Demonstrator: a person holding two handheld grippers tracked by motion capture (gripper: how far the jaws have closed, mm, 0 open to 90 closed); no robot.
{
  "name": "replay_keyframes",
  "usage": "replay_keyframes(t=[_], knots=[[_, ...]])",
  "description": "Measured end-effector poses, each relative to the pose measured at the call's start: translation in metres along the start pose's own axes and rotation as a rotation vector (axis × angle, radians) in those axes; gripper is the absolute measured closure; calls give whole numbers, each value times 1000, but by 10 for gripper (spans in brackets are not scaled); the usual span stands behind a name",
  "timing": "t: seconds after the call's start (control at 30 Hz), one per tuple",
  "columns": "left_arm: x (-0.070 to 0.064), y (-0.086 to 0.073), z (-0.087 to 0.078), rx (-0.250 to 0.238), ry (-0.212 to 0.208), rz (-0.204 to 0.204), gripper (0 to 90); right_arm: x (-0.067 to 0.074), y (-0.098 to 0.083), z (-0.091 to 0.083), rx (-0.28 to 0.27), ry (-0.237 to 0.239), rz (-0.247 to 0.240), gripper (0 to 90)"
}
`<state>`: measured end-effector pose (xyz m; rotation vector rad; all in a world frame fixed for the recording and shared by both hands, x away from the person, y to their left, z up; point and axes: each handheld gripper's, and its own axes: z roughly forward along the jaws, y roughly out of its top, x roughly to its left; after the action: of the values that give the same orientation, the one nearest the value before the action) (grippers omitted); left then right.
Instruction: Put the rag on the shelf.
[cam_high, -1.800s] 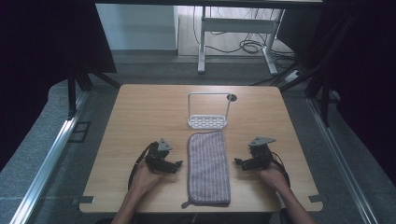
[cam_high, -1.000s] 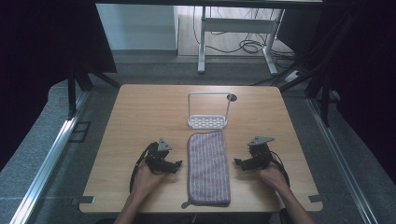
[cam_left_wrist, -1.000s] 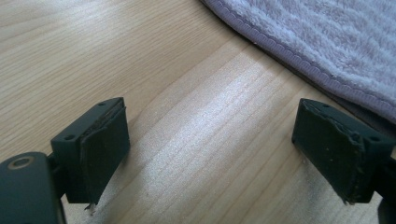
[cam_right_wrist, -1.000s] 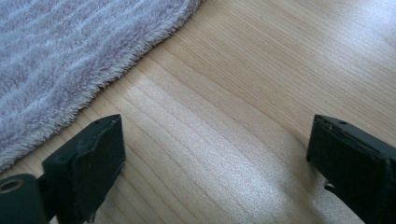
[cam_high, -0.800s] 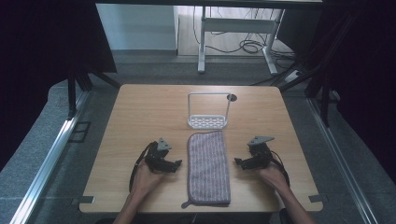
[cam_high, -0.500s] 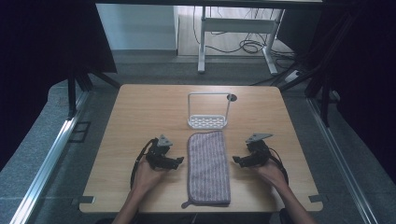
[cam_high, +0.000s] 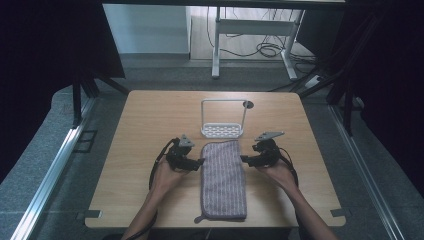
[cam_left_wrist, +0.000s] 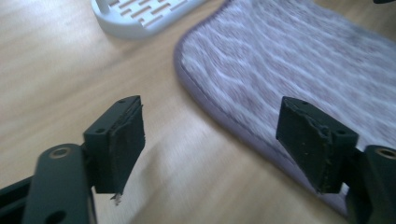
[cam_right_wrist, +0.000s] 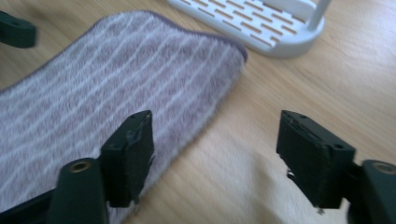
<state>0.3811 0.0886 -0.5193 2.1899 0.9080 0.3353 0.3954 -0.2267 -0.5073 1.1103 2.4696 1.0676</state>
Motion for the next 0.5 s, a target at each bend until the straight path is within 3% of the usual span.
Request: replay_keyframes(t=[0.17, 0.27, 0.37, 0.43, 0.5], knots=[[5, 11, 16, 3, 24, 28, 301, 1, 11, 14, 10, 10, -3, 389], [12, 17, 23, -14, 23, 12, 337, 0, 17, 23, 8, 0, 0, 421], [17, 22, 32, -25, -6, -5, 343, -2, 20, 30, 10, -6, 14, 443], [17, 22, 41, -3, -27, -6, 329, -4, 19, 36, 17, -4, 22, 450], [15, 21, 48, 21, -13, 6, 320, -5, 18, 40, 24, -8, 26, 452]])
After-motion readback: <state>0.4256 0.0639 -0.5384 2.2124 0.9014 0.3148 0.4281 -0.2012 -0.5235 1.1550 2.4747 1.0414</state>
